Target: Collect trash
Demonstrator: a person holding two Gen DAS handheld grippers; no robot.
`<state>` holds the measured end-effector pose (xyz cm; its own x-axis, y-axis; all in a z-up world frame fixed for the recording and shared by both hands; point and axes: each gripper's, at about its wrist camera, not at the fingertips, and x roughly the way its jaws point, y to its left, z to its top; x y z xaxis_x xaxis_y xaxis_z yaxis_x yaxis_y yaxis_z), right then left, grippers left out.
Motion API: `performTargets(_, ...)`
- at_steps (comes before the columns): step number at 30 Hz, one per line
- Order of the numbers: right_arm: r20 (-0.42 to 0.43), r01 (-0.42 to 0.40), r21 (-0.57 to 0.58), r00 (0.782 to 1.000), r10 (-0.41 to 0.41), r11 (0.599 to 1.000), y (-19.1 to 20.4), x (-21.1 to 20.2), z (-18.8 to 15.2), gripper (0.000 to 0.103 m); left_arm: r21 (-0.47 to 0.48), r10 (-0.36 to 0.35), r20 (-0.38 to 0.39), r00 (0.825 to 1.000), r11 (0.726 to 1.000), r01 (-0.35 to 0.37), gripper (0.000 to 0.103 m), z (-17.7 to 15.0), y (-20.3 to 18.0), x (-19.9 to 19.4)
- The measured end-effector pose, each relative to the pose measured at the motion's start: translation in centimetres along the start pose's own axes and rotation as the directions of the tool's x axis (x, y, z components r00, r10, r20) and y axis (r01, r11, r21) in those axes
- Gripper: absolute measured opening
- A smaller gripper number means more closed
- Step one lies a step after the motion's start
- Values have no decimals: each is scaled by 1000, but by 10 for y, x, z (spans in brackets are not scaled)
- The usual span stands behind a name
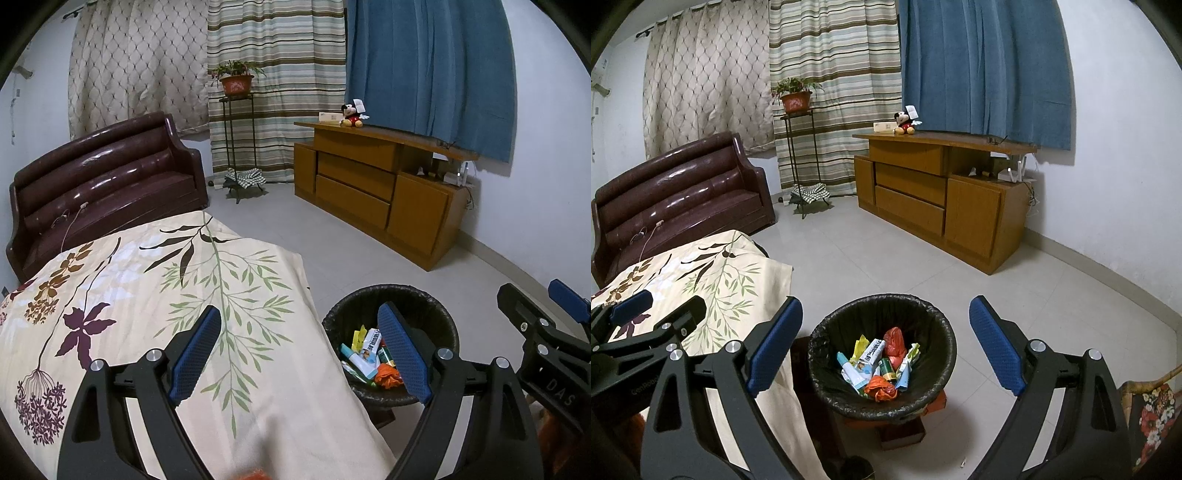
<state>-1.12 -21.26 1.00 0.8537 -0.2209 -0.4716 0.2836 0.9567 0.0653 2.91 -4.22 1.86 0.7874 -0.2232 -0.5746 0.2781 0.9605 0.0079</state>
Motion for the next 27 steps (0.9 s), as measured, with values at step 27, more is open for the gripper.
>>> performTargets(27, -2, -1, -1, 1000, 1, 1000, 1, -2, 0, 90, -12, 5, -8, 1000, 1000, -6, 84, 0, 4, 6)
